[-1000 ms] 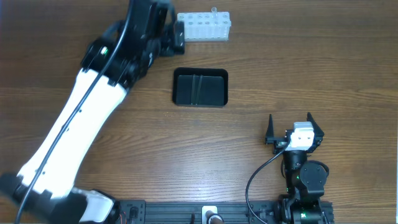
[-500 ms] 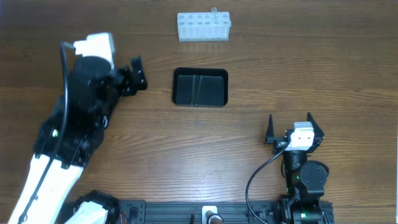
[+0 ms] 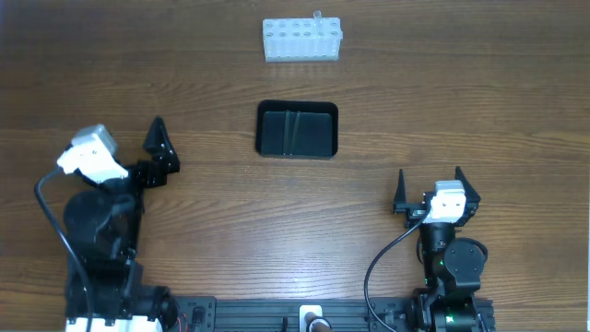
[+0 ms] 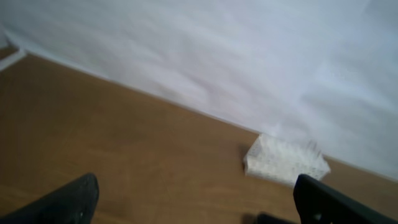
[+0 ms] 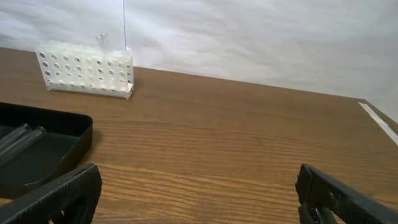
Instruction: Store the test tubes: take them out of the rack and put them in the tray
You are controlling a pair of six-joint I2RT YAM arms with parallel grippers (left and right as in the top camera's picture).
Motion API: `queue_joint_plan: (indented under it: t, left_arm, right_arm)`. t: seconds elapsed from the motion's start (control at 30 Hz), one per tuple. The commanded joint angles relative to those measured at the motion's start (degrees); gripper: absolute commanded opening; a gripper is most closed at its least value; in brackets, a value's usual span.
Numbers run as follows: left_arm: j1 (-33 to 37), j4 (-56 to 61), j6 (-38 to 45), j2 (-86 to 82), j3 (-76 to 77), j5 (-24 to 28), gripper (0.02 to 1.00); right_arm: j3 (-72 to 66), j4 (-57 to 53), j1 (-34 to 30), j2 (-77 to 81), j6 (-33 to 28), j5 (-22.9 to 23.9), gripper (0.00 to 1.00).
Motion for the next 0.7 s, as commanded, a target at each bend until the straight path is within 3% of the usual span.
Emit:
queue_joint_plan:
  t: [0.03, 0.4, 0.53, 0.7]
  left_arm:
    - [2.7, 6.8, 0.3, -5.4, -7.7, 4.2, 0.998]
    - [6.6, 23.7, 0.3, -16.3, -22.6, 4.2, 0.998]
    - [6.8, 26.4, 0.2, -18.6, -26.1, 4.2, 0.998]
    - [6.8, 20.7, 0.2, -21.5, -26.1, 4.2, 0.998]
  right_arm:
    - [-0.3, -0.2, -0.5, -0.6, 0.2, -0.5, 0.991]
    - [-0.3, -0.2, -0.5, -0.6, 0.2, -0.5, 0.991]
    - [-0.3, -0.2, -0.5, -0.6, 0.2, -0.5, 0.991]
    - [-0.3, -0.2, -0.5, -0.6, 0.2, -0.5, 0.991]
